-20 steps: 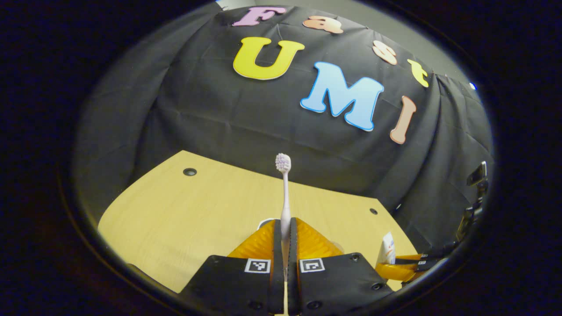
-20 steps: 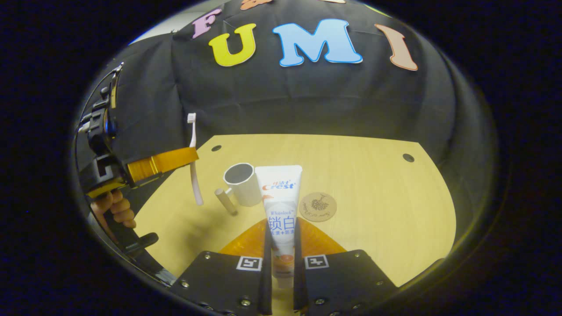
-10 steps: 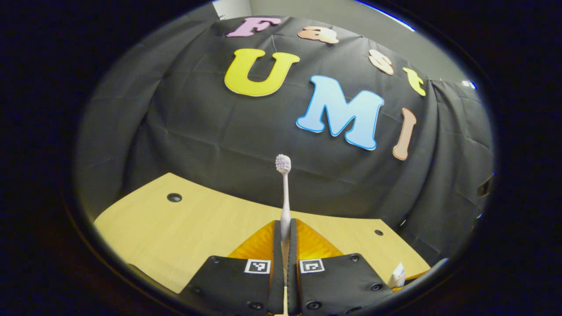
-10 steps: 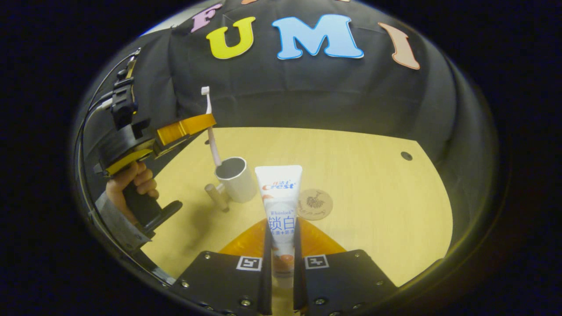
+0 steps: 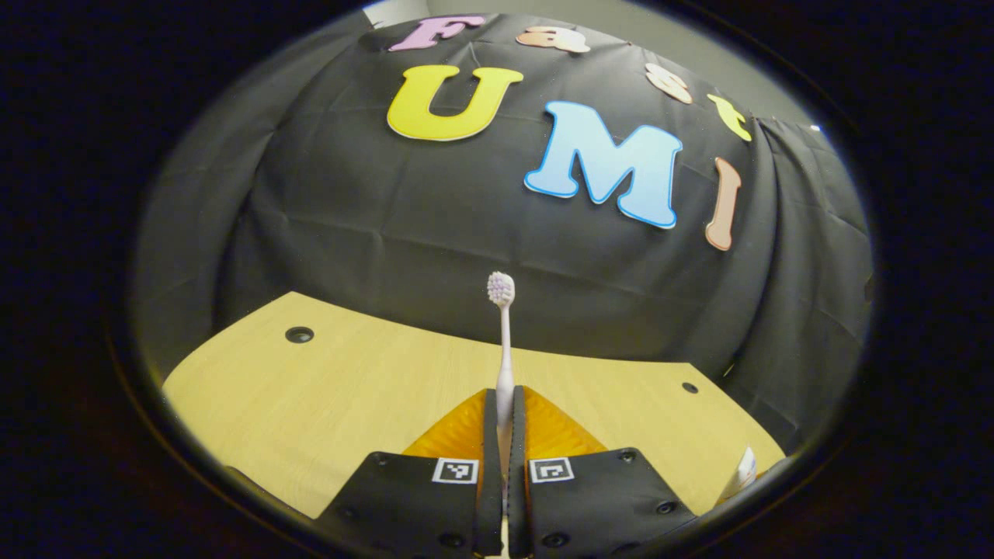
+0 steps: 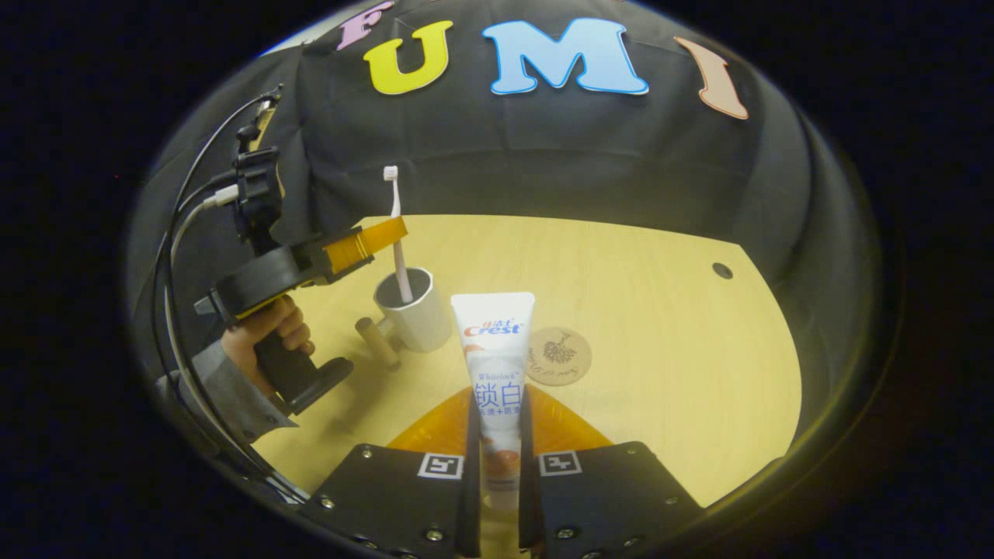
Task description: Put the toothbrush and toothpaste on the desktop into the cup, then pick up the cup and place it on the coaster on the desktop.
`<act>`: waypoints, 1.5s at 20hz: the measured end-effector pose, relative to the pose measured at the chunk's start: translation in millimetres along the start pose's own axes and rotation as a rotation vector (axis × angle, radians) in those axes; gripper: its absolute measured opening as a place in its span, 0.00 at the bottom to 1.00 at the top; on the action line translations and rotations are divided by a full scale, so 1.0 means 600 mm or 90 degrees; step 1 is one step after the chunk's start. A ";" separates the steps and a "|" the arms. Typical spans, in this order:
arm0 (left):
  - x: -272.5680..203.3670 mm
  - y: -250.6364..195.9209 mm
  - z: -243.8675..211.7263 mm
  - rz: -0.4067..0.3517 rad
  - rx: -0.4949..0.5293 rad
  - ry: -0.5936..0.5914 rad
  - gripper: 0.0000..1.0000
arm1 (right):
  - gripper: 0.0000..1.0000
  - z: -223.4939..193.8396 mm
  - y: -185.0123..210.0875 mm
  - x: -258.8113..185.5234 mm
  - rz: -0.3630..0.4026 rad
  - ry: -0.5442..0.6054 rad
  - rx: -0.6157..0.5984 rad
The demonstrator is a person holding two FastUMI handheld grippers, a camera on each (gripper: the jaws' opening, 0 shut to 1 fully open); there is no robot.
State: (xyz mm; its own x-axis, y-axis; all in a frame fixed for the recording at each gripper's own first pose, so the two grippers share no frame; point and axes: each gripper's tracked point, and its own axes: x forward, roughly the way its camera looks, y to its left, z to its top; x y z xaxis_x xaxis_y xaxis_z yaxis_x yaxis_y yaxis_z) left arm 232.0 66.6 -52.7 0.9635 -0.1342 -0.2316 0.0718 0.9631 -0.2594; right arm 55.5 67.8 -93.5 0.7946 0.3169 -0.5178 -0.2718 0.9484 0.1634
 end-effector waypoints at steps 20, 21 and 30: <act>-0.094 0.031 -0.026 0.024 -0.017 0.050 0.83 | 0.20 0.082 0.067 0.029 0.066 -0.056 -0.023; -0.101 0.039 -0.025 0.033 -0.017 0.052 0.88 | 0.20 0.092 0.075 0.034 0.072 -0.064 -0.026; -0.153 0.091 -0.047 0.066 -0.043 0.087 0.94 | 0.20 0.193 0.138 0.110 0.124 -0.157 0.007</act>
State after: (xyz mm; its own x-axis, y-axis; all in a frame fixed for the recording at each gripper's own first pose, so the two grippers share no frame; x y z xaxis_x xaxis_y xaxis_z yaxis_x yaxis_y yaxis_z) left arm 140.1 124.9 -72.2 0.9204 -0.0705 -0.3845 -0.0477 0.9560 -0.2894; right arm 148.2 168.5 -16.6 0.8363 0.4840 -0.2574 -0.4266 0.8695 0.2489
